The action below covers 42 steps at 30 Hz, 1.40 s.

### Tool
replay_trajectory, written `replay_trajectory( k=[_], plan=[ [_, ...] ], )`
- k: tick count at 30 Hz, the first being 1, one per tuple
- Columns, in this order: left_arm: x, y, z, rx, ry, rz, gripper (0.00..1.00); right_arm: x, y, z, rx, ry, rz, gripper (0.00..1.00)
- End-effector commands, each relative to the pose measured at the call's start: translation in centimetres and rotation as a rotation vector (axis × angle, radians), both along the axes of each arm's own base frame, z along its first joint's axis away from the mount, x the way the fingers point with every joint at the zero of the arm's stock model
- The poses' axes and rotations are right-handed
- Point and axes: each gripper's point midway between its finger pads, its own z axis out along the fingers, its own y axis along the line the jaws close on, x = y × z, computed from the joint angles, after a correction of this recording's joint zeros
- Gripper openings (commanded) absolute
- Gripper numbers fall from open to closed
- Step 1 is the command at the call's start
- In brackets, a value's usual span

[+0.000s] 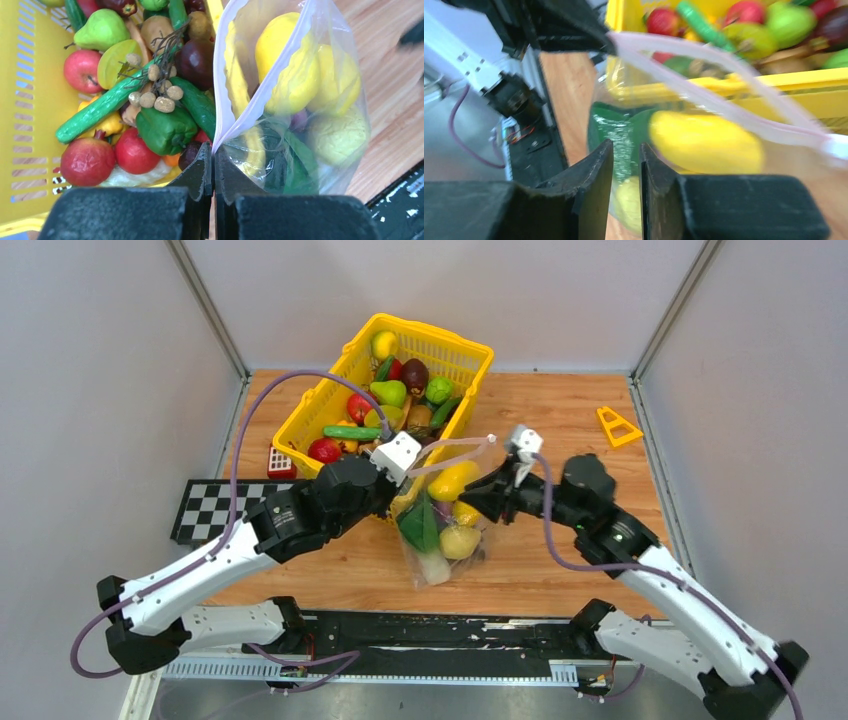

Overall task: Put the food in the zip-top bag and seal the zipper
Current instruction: Adjust the zipper food storage bag at the center of the board.

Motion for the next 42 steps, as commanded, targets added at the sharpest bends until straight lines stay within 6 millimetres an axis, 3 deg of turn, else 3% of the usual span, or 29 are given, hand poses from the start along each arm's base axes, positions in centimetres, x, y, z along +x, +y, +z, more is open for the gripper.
replay_trajectory(
  k=[1, 3, 8, 12, 16, 20, 27, 31, 36, 42],
  plan=[
    [-1.3, -1.6, 3.3, -0.087, -0.078, -0.169, 0.00, 3.0, -5.6, -0.9, -0.077, -0.037, -0.203, 0.27],
    [-2.3, -2.6, 3.4, -0.087, -0.079, -0.267, 0.00, 4.2, -7.4, -1.3, -0.080, -0.005, -0.255, 0.28],
    [-4.1, -3.2, 2.8, -0.042, -0.063, -0.409, 0.00, 5.7, -9.8, -1.6, 0.001, 0.011, -0.324, 0.45],
    [-5.8, -3.0, 2.3, -0.003, -0.064, -0.520, 0.00, 4.2, -9.6, -2.4, 0.016, -0.057, -0.247, 0.51],
    [-7.7, -3.1, 2.5, 0.012, -0.077, -0.647, 0.00, 2.8, -9.2, -1.6, 0.065, -0.200, -0.180, 0.58],
    [-9.0, -3.8, 3.5, -0.022, -0.096, -0.739, 0.00, 3.7, -9.7, -1.6, 0.056, -0.197, -0.235, 0.59],
    [-11.9, -5.7, 5.0, -0.062, -0.063, -0.933, 0.00, 5.0, -8.8, -1.8, 0.019, -0.081, -0.192, 0.58],
    [-11.9, -5.7, 4.5, -0.004, -0.046, -0.949, 0.00, 5.0, -8.9, -2.1, 0.031, -0.078, -0.198, 0.58],
    [-8.1, -4.3, 3.7, 0.078, -0.048, -0.706, 0.00, 4.3, -8.9, -1.7, 0.068, -0.087, -0.197, 0.59],
    [-7.1, -2.2, 2.1, 0.103, 0.039, -0.539, 0.00, 5.0, -7.8, -2.6, 0.054, 0.042, -0.145, 0.59]
  ],
)
